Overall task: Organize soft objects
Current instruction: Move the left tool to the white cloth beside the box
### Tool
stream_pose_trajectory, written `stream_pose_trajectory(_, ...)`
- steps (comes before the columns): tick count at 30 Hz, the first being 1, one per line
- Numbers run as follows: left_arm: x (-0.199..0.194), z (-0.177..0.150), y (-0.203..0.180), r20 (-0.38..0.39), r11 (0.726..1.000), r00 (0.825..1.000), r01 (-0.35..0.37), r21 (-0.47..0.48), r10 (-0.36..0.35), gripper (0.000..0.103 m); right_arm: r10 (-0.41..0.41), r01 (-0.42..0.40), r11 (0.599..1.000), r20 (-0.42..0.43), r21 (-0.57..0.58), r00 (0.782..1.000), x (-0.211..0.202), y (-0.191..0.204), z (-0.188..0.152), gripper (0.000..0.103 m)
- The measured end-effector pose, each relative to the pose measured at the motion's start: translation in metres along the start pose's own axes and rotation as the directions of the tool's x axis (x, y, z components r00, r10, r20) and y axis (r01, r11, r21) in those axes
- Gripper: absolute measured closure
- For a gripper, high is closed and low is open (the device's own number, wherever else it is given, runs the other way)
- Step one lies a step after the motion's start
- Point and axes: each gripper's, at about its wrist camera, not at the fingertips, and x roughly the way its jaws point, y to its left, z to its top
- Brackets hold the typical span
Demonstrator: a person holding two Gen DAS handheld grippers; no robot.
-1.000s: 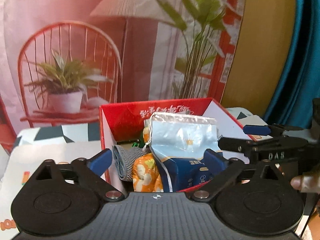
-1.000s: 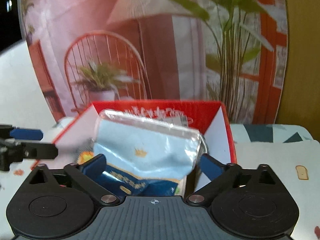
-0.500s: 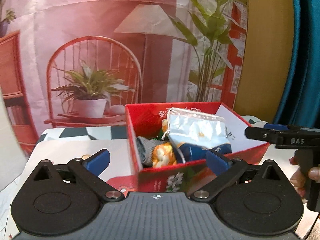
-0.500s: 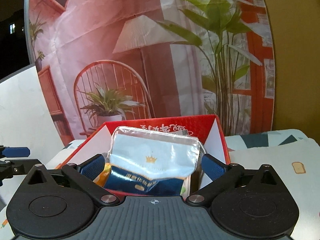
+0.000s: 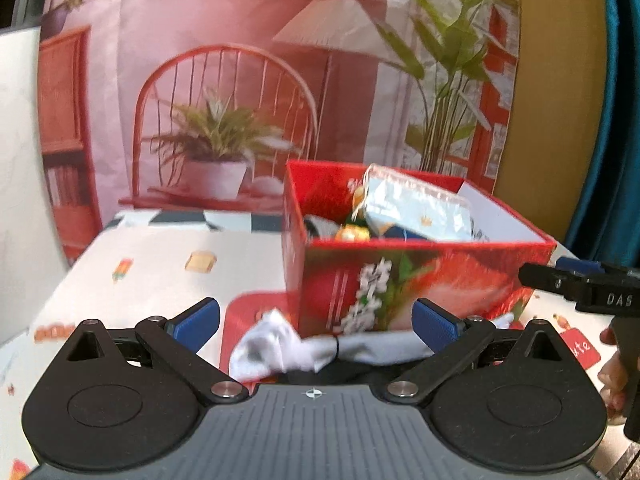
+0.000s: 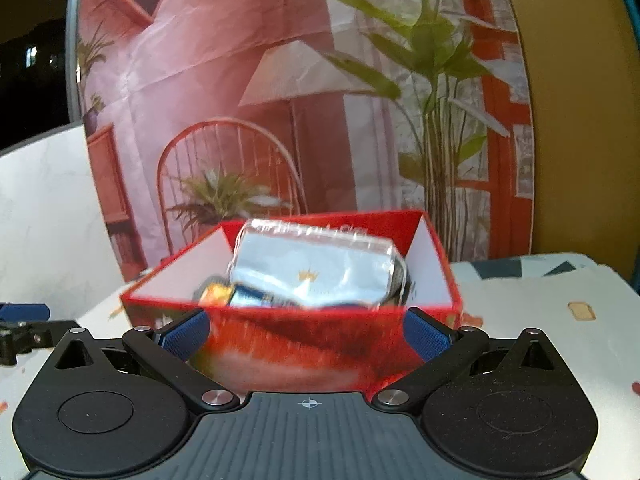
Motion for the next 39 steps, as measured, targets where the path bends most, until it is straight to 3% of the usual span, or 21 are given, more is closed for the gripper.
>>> stream_pose_trajectory(10,0.020,-0.024,-0.001,-0.101,1.000,0.995,0.022,-0.021,-0.024,0.001,-0.015,0.015,1.000,-0.110,-0.002,0.994,0.015,0.005,-0.049,0.001)
stream_pose_trajectory(18,0.037,-0.042,0.013,-0.167,0.993,0.986,0.003,-0.118,-0.023,0.002,-0.044,0.038,0.999,-0.177,-0.036,0.983,0.026,0.008,-0.073,0.001)
stream_pose_trajectory(21,0.043,-0.047,0.018,-0.180,0.989,0.983,-0.008,-0.145,-0.018,0.004,-0.047,0.043,0.999,-0.186,-0.022,0.981,0.030,0.003,-0.073,0.001)
stream_pose_trajectory(25,0.051,-0.053,0.022,-0.200,0.984,0.979,0.000,-0.176,-0.036,0.017,-0.049,0.044,0.999,-0.227,-0.030,0.973,0.038,0.001,-0.076,0.001)
stream_pose_trajectory(27,0.056,-0.057,0.024,-0.208,0.984,0.978,-0.004,-0.180,-0.034,0.019,-0.054,0.048,0.998,-0.235,-0.033,0.970,0.041,0.001,-0.076,0.001)
stream_pose_trajectory(31,0.060,-0.060,0.024,-0.221,0.983,0.975,-0.022,-0.182,-0.019,0.021,-0.063,0.059,0.998,-0.243,-0.027,0.968,0.044,-0.001,-0.077,0.001)
stream_pose_trajectory(39,0.054,-0.042,0.033,-0.170,0.979,0.985,-0.034,-0.200,0.000,0.021,-0.055,0.067,0.997,-0.234,0.044,0.971,0.041,-0.011,-0.070,0.003)
